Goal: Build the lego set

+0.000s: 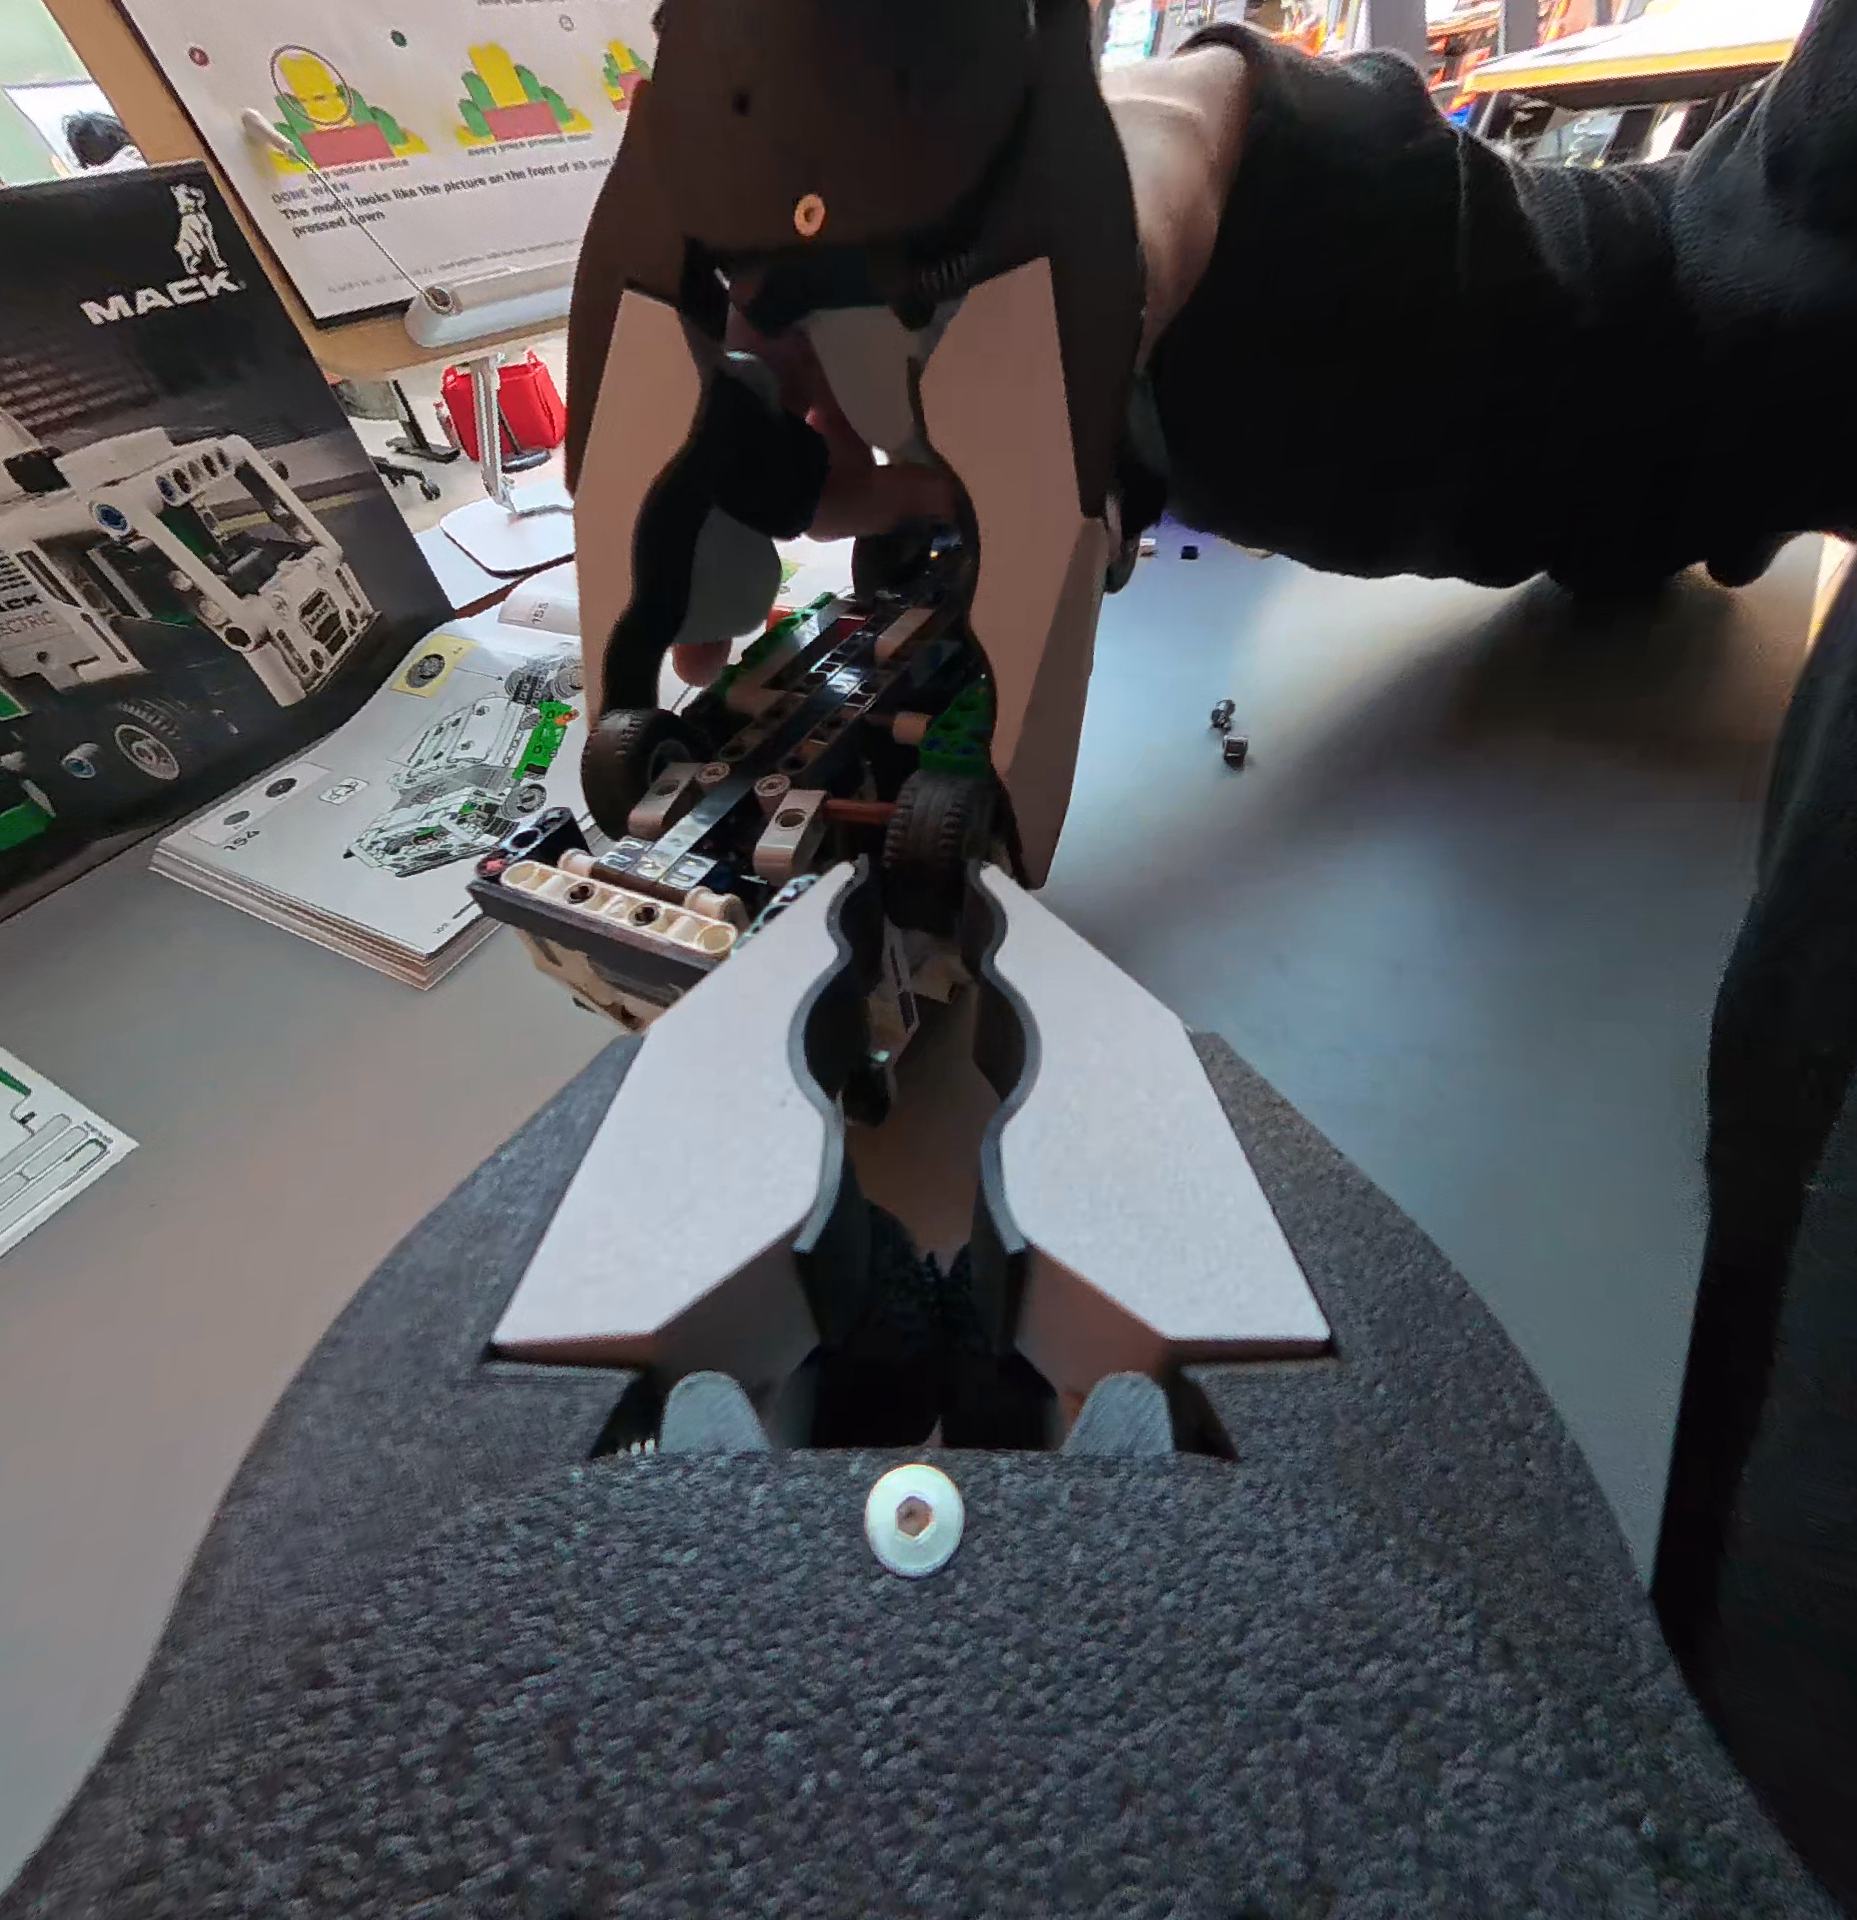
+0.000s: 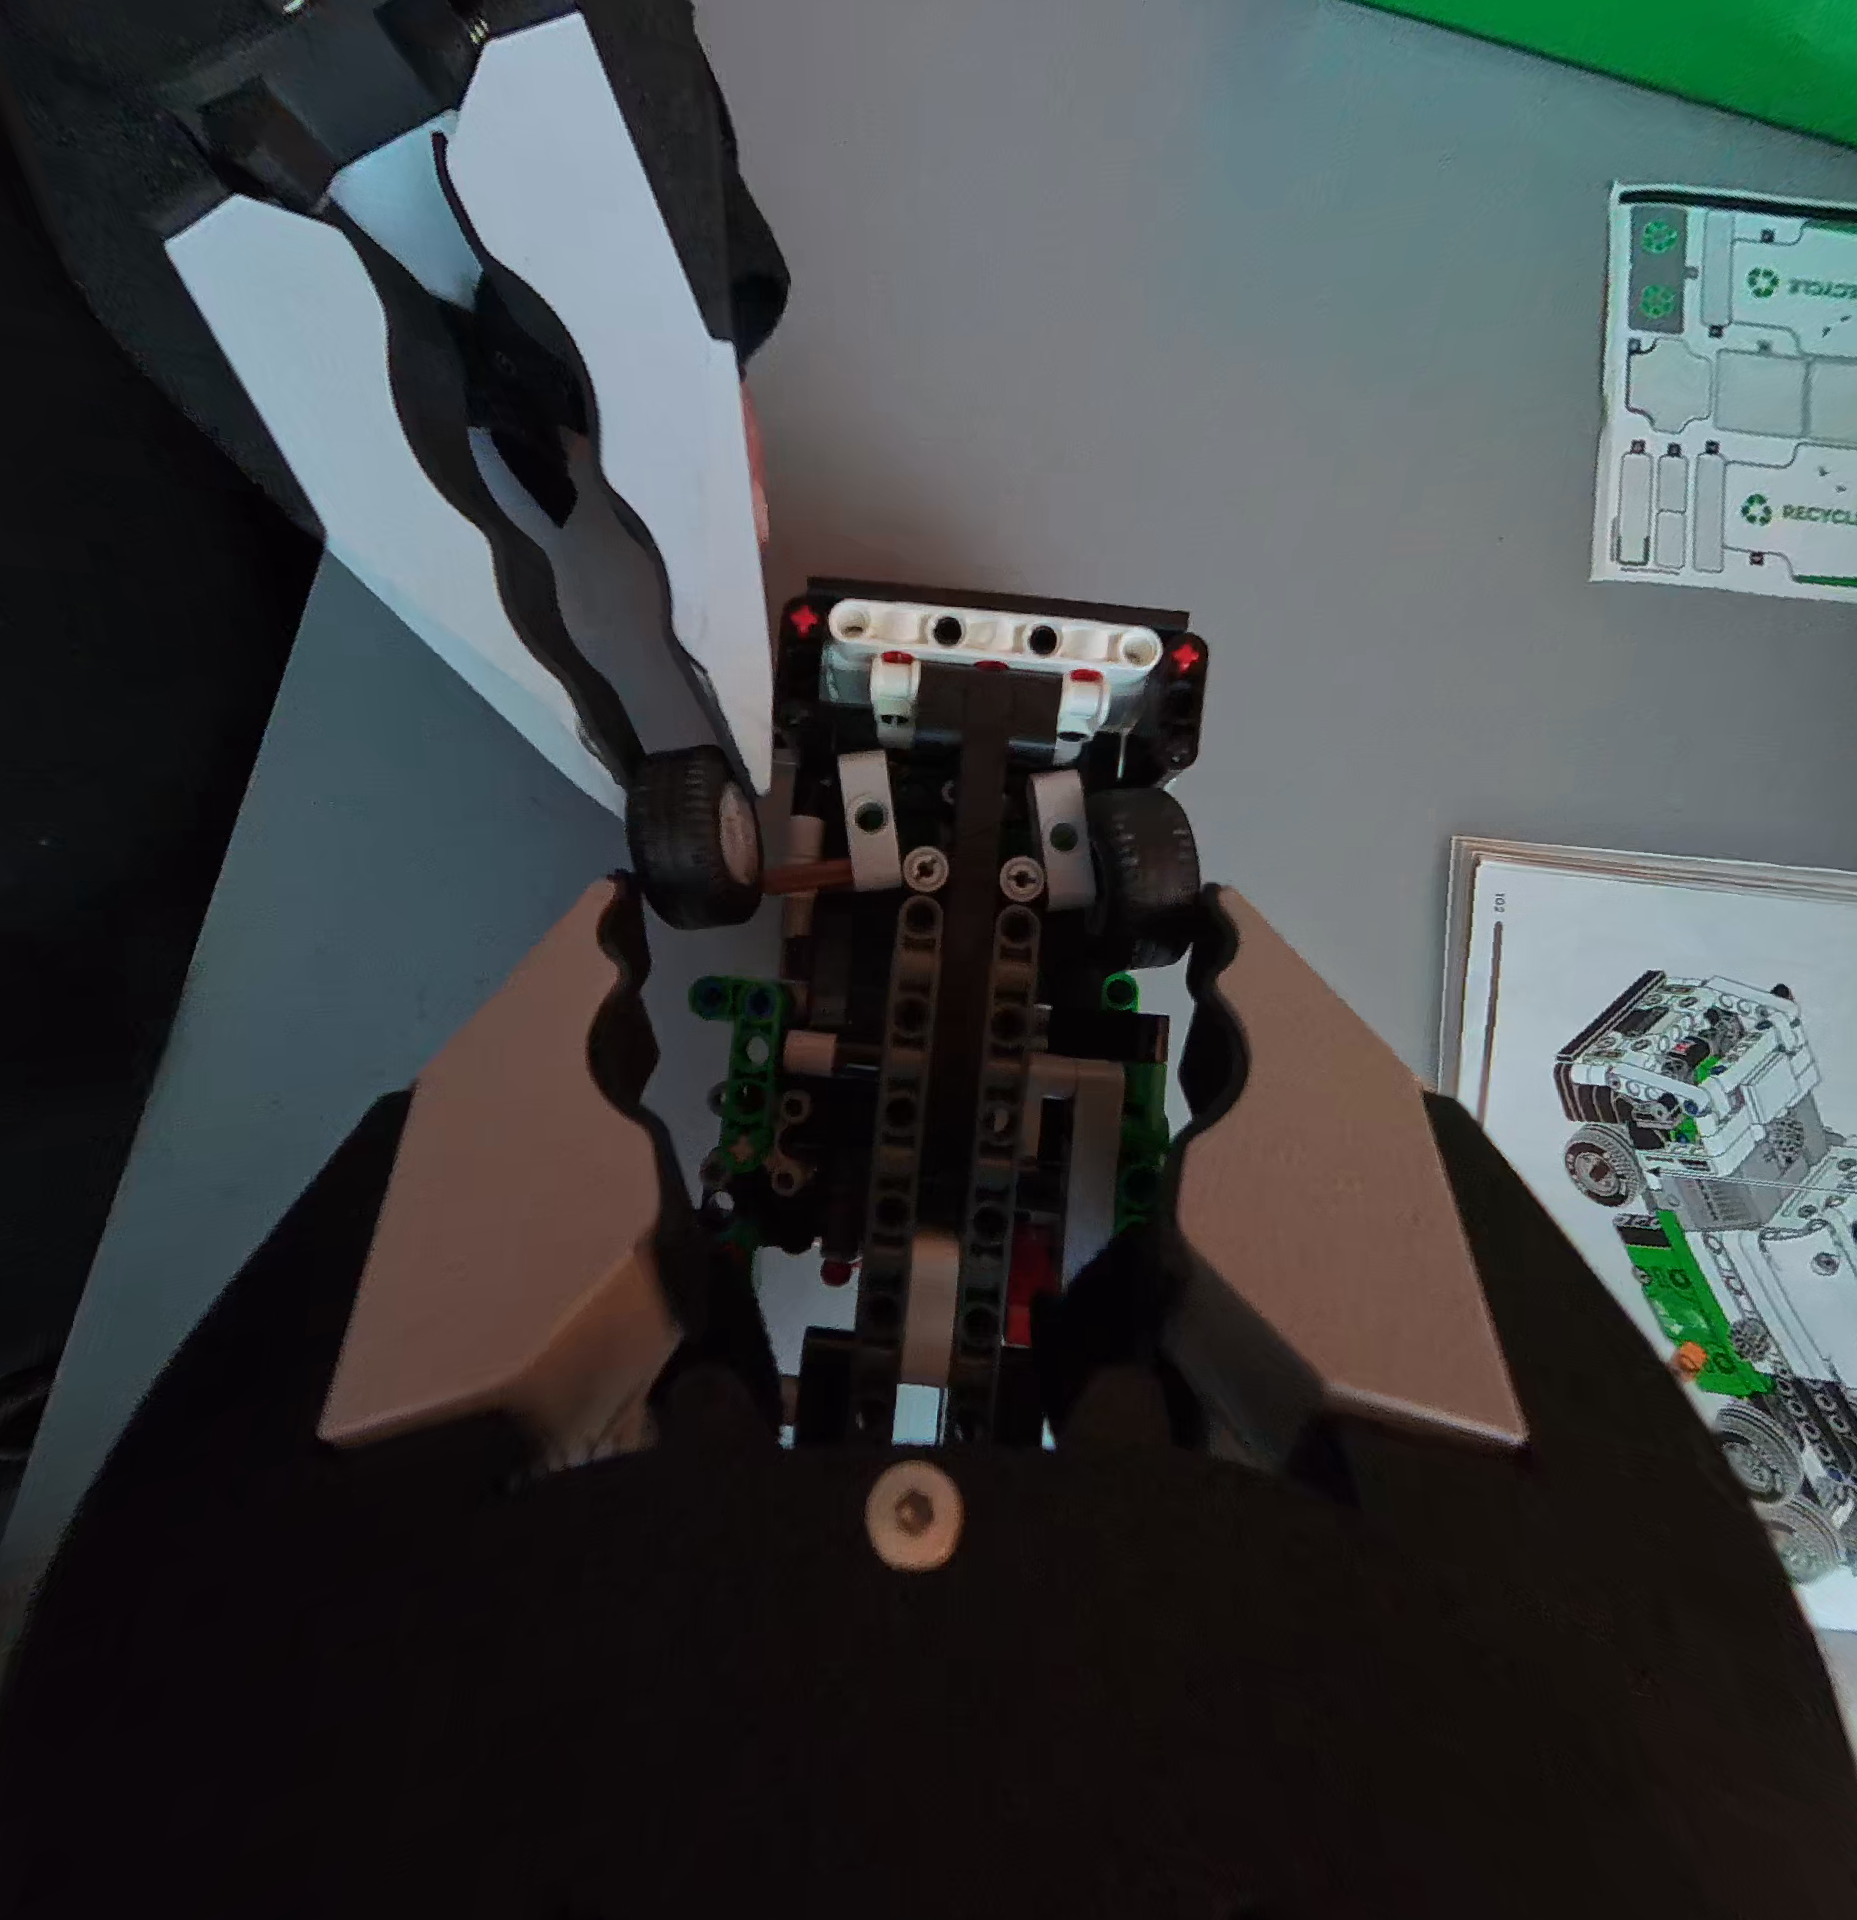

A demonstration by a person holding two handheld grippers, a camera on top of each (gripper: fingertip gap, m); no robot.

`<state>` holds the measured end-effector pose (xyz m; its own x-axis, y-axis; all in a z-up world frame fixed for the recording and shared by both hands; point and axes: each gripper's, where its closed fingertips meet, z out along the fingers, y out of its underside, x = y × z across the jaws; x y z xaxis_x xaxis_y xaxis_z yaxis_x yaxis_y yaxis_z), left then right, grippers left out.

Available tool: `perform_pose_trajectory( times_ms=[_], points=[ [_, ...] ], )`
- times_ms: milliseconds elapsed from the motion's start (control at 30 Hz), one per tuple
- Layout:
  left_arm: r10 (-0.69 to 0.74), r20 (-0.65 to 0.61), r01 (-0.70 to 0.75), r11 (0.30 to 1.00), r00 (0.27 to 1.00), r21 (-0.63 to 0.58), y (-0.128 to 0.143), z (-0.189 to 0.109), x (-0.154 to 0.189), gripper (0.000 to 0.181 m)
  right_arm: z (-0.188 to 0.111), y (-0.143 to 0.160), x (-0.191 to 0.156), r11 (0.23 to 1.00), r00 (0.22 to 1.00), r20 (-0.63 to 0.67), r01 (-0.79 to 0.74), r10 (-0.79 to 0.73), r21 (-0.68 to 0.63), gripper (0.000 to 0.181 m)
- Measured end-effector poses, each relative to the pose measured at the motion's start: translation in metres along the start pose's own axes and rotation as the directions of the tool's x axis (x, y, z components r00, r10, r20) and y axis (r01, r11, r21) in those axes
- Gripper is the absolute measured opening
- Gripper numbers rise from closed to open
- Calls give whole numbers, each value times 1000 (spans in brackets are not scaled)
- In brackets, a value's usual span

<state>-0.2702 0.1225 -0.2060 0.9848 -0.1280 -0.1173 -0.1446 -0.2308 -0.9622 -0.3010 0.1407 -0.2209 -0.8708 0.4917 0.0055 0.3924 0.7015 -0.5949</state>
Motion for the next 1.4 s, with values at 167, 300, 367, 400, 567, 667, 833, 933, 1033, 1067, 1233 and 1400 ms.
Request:
perform_pose_trajectory(
  times_ms=[167,300,367,400,567,667,833,933,1033,1067,1233,1400],
  points=[
    [-11,-1,11,1000,1000,-1,2,3,1,13,2,4,1,1000,1000,-3,4,-4,-21,102],
    [-27,9,27,1000,1000,13,0,3,0,12,2,2,1,1000,1000,-9,7,-7,-9,101],
    [-17,18,16,1000,1000,22,-1,2,1,12,1,2,1,1000,1000,-14,19,-19,-7,101],
    [-17,17,16,999,1000,29,-2,2,1,13,0,2,0,1000,999,-17,30,-30,-5,101],
    [-32,29,30,998,999,57,-7,3,1,13,-4,-2,-2,998,997,-43,67,-67,3,103],
    [-30,34,29,998,999,47,-5,4,0,13,-3,-2,0,998,997,-44,58,-57,14,101],
    [-28,31,27,999,999,31,-3,6,0,13,1,2,0,999,999,-27,46,-46,-1,106],
    [-25,30,25,999,999,25,-3,7,1,13,1,1,2,999,999,-31,43,-43,0,102],
    [-32,35,31,999,999,28,-4,7,0,13,1,1,3,999,999,-32,35,-35,5,100],
    [-36,38,35,999,999,27,-4,7,0,13,1,1,3,999,999,-34,34,-34,5,99],
    [-53,65,53,999,996,14,-4,7,-2,13,1,1,4,999,998,-38,43,-42,13,97],
    [-18,75,20,999,997,-30,-3,7,-3,13,3,2,6,998,997,-46,68,-68,-3,98]
  ],
)
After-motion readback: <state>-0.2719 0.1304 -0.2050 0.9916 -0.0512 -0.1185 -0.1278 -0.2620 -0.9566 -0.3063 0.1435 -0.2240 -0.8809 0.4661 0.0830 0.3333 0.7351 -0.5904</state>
